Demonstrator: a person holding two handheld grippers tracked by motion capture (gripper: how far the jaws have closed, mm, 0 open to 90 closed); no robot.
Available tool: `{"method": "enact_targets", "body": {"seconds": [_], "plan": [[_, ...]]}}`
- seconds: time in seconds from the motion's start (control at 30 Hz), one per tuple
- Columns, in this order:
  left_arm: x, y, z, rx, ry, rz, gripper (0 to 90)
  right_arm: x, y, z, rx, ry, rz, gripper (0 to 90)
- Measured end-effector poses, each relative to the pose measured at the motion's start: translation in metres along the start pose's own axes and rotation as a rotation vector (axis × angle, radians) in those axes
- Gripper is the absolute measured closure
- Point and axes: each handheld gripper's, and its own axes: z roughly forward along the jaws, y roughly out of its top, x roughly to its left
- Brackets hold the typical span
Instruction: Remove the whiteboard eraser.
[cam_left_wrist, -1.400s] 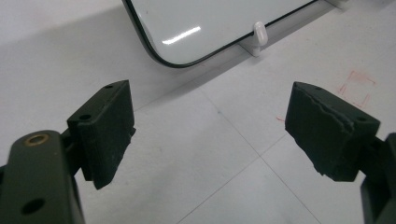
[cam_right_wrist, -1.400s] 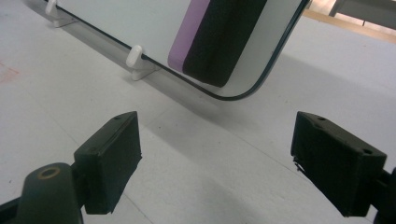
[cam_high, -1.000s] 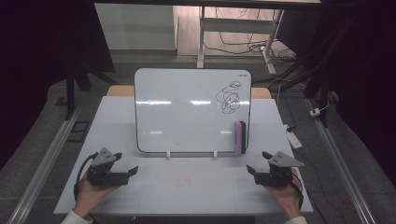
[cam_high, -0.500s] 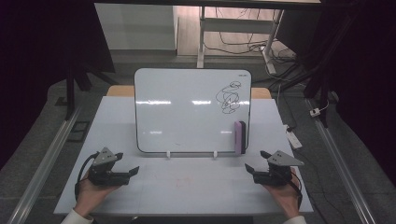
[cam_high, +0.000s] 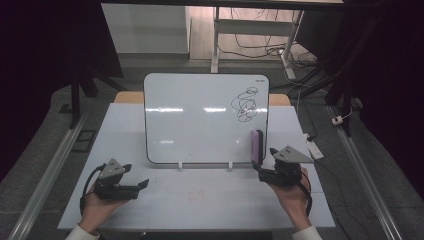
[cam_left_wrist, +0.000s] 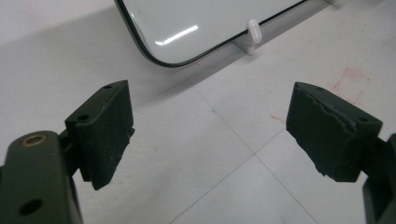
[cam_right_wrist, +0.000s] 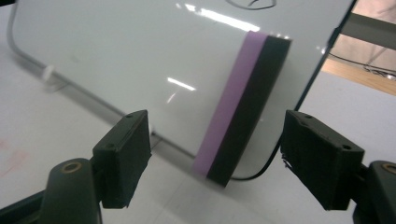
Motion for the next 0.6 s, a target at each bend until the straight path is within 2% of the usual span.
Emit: {"method": "enact_targets", "body": {"seconds": [0.03,0.1,0.2,0.33,0.43,0.47,0.6], "plan": [[0.000,0.000,0.000,0.002,0.001,0.001,15.8,-0.004,0.004,0.010,0.024,-0.008,0.034,25.8],[0.000,0.000,0.001,0.003,0.001,0.003,15.8,-0.006,0.006,0.017,0.041,-0.032,0.041,29.6],[0.000,-0.001,0.001,0.004,0.003,0.005,15.8,-0.008,0.006,0.028,0.063,-0.033,0.082,33.3],[0.000,-0.002,0.002,0.009,0.006,0.006,15.8,-0.002,0.003,0.034,0.086,-0.055,0.073,41.3],[0.000,-0.002,0.002,0.010,0.007,0.011,15.7,0.001,0.002,0.035,0.099,-0.060,0.065,43.9],[0.000,-0.002,0.003,0.010,0.009,0.013,15.6,0.004,0.001,0.034,0.106,-0.082,0.052,46.6],[-0.001,-0.002,0.003,0.011,0.007,0.021,15.6,0.003,-0.001,0.035,0.118,-0.104,0.061,52.8]]}}
